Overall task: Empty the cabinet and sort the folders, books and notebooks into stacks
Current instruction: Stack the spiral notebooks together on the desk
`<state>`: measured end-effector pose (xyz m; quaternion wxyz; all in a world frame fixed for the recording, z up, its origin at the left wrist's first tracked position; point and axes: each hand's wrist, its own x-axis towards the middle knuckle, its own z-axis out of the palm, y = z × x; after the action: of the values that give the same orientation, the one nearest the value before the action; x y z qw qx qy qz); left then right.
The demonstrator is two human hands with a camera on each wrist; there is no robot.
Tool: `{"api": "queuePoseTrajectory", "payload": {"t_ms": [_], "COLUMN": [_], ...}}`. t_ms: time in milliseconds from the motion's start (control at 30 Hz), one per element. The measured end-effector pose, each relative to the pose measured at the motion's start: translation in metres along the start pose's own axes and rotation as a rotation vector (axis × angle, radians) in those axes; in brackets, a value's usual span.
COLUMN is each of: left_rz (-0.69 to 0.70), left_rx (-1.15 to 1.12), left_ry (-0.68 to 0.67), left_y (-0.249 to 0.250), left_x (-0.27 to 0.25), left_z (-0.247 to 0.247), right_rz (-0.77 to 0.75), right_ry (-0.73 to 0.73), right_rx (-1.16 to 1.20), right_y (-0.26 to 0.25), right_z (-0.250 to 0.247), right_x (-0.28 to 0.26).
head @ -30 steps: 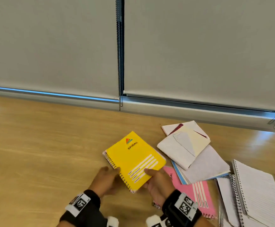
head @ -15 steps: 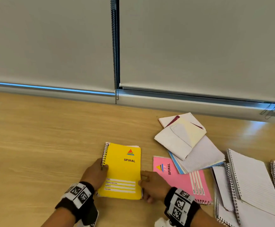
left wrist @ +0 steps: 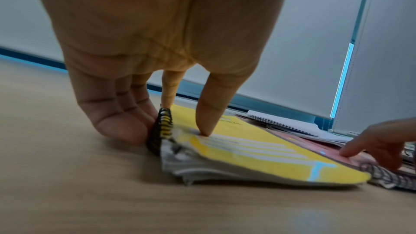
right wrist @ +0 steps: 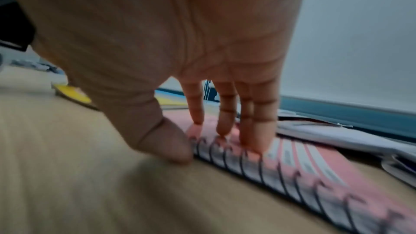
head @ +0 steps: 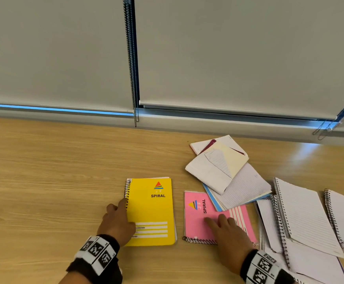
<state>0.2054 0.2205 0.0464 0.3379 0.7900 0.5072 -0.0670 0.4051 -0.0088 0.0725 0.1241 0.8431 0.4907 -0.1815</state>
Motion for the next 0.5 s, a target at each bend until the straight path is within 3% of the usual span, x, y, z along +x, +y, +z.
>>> {"api": "queuePoseTrajectory", "payload": {"t_ms": [167,333,500], "left_rz": [-0.001,0.018,0.026], "left_rx": [-0.029,-0.112,-0.252], "left_ry": [0.04,0.072,0.059], "left_y": [-0.001,-0.007,-0.015], "left_x": [-0.001,-0.001,0.003], "left_z": [0.003,0.003,-0.001], "right_rz": [-0.11,-0.139,-0.117], "right_ry": [0.186,0.265,0.266], "right_rx": [-0.03,-0.002,0.35], "right_y": [0.001,-0.005,-0.02], "right_z": [0.007,0.001,-0.039], "right_x": [0.007,0.011,0.014]}}
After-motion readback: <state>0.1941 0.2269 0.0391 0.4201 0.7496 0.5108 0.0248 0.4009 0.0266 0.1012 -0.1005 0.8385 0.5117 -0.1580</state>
